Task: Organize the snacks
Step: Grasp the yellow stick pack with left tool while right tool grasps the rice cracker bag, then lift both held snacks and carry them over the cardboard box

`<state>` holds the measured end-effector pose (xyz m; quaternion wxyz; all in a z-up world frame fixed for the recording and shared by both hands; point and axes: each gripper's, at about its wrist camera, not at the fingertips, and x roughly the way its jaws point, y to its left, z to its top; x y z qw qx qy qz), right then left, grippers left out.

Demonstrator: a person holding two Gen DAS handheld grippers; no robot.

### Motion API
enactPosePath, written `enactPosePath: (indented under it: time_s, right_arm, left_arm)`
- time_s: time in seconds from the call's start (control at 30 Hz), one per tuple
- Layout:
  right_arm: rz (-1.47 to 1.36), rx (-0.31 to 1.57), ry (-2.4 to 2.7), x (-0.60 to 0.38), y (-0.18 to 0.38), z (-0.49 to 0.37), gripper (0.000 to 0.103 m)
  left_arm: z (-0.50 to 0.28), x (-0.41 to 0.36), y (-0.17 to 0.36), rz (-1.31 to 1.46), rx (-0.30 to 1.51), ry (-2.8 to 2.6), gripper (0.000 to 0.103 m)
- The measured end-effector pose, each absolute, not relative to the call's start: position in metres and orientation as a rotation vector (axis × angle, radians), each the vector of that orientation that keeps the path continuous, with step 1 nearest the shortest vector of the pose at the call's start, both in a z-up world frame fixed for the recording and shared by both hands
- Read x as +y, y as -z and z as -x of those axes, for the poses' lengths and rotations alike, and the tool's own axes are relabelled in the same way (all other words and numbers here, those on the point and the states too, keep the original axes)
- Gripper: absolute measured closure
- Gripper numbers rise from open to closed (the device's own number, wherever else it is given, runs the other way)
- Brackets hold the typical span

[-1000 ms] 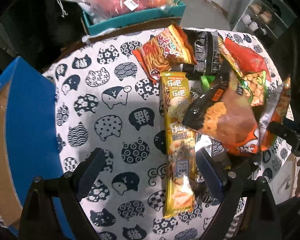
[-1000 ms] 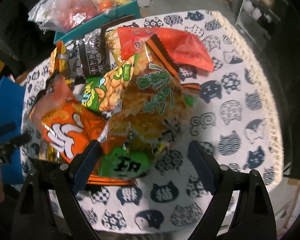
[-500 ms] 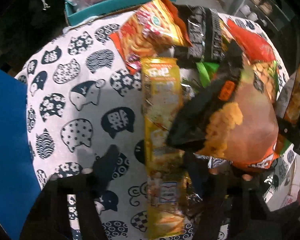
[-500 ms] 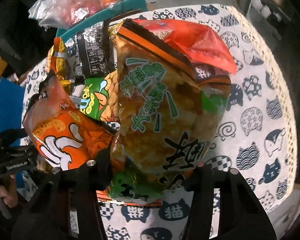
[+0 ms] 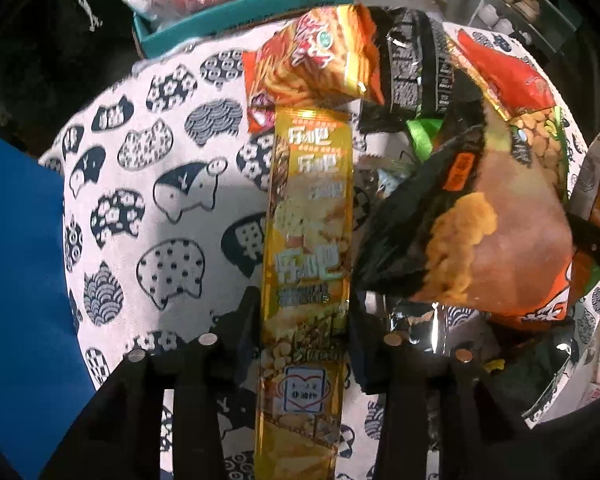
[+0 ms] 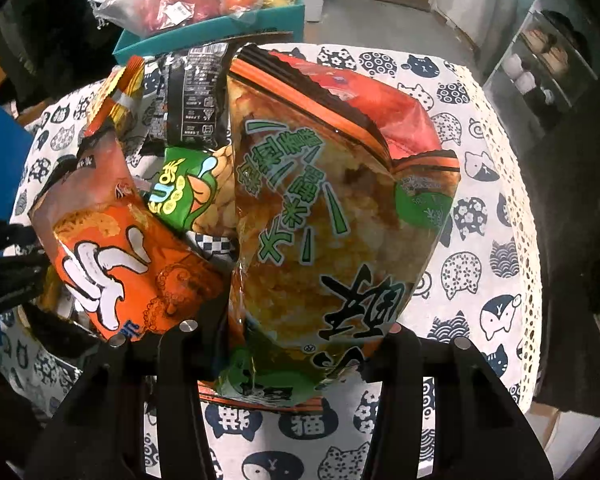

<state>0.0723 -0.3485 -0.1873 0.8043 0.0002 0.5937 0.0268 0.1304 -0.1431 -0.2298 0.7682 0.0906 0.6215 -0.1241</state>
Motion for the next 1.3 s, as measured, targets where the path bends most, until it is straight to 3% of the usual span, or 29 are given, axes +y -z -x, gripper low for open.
enactPosePath:
  time_s: [0.07,0.1,0.27,1.3]
  right_arm:
    - [0.013,1.267,-0.056,-0.348,0.186,-0.068,0.056]
    - [0.019,1.262,-0.056,-0.351,0.185,-0.061,0.057]
    - [0.033,1.219,-0.055,-0.351,0.172,-0.055,0.067]
    - [0.136,0.939,-0.097,-0.296,0.055,-0.053,0.068]
  left_arm:
    - [-0.133,-0.145,0.232,-0.225,1.338,0.277,0.063]
    - [-0.133,-0.144,0.232,-0.224,1.338,0.28,0.071]
    - [-0.115,-0.147,0.224,-0.216,1.336,0.252,0.072]
    - [-0.042,-0.08,0.052,-0.201,0.956,0.165,0.072]
